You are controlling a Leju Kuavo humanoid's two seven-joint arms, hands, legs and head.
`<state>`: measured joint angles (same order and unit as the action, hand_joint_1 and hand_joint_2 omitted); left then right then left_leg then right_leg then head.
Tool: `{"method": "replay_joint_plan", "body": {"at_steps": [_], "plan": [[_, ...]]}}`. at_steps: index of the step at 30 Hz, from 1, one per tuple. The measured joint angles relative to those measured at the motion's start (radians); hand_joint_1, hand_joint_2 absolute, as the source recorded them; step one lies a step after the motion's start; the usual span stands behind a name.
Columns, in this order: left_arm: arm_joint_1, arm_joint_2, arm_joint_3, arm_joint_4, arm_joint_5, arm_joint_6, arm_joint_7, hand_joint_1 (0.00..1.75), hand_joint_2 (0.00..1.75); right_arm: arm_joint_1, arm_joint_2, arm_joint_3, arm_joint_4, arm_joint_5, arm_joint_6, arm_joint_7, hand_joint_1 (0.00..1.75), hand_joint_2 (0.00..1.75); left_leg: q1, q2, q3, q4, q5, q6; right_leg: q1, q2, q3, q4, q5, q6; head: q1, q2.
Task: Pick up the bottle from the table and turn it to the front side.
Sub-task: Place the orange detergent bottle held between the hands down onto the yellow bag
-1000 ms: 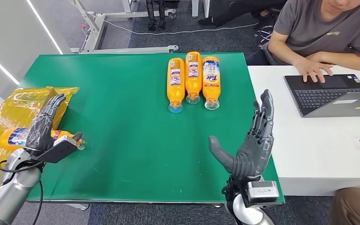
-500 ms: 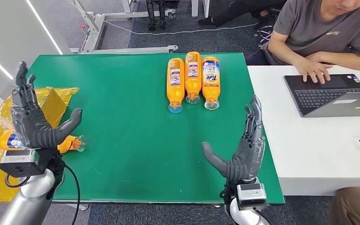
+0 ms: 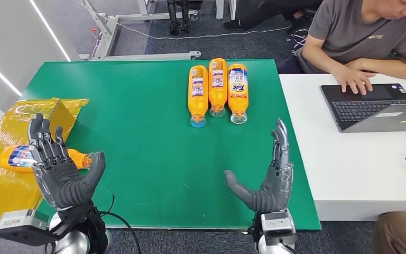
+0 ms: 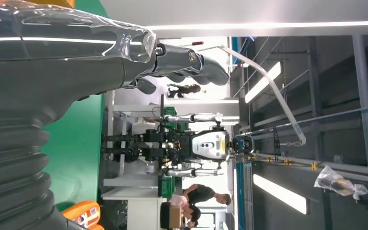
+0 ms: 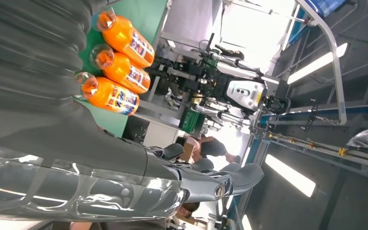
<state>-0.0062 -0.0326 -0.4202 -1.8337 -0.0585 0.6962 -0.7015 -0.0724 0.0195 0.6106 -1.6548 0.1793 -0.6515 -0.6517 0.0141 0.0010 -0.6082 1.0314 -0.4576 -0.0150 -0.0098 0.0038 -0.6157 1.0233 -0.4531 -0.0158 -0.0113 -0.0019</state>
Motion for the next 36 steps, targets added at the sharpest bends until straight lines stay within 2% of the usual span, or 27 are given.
{"method": "replay_joint_plan", "body": {"at_steps": [9,13,18,27,36], "plan": [[0.055,-0.039,0.003,-0.036,-0.040,0.000,0.000,0.00,1.75,0.016,-0.001,-0.006,0.001,0.029,0.022,0.015,0.00,1.75,0.000,0.000,0.000,0.000,0.000,0.000,0.000,0.000,0.000,0.000,0.000,0.000,0.000,0.000],[0.102,-0.060,0.010,-0.037,-0.073,0.001,0.000,0.00,1.75,0.031,-0.015,-0.010,-0.001,0.061,0.027,0.019,0.00,1.75,0.000,0.000,0.000,0.000,0.000,0.000,0.000,0.000,0.000,0.000,0.000,0.000,0.000,0.000],[0.126,-0.073,0.014,-0.037,-0.080,0.001,0.000,0.00,1.75,0.042,-0.026,-0.015,-0.001,0.069,0.029,0.023,0.00,1.75,0.000,0.000,0.000,0.000,0.000,0.001,0.000,0.000,0.000,0.000,0.000,0.000,0.000,0.000],[0.146,-0.108,0.020,-0.037,-0.115,0.002,0.000,0.00,1.75,0.065,-0.040,-0.036,0.000,0.026,0.034,-0.017,0.00,1.75,0.000,0.000,0.000,0.000,0.000,0.001,0.000,0.000,0.000,0.000,0.000,0.000,0.000,0.000],[0.146,-0.122,0.020,-0.036,-0.123,0.002,0.000,0.00,1.75,0.095,-0.040,-0.048,-0.023,0.051,0.022,-0.006,0.00,1.75,0.000,0.000,0.000,0.000,0.000,0.001,0.000,0.000,0.000,0.000,0.000,0.000,0.000,0.000]]}}
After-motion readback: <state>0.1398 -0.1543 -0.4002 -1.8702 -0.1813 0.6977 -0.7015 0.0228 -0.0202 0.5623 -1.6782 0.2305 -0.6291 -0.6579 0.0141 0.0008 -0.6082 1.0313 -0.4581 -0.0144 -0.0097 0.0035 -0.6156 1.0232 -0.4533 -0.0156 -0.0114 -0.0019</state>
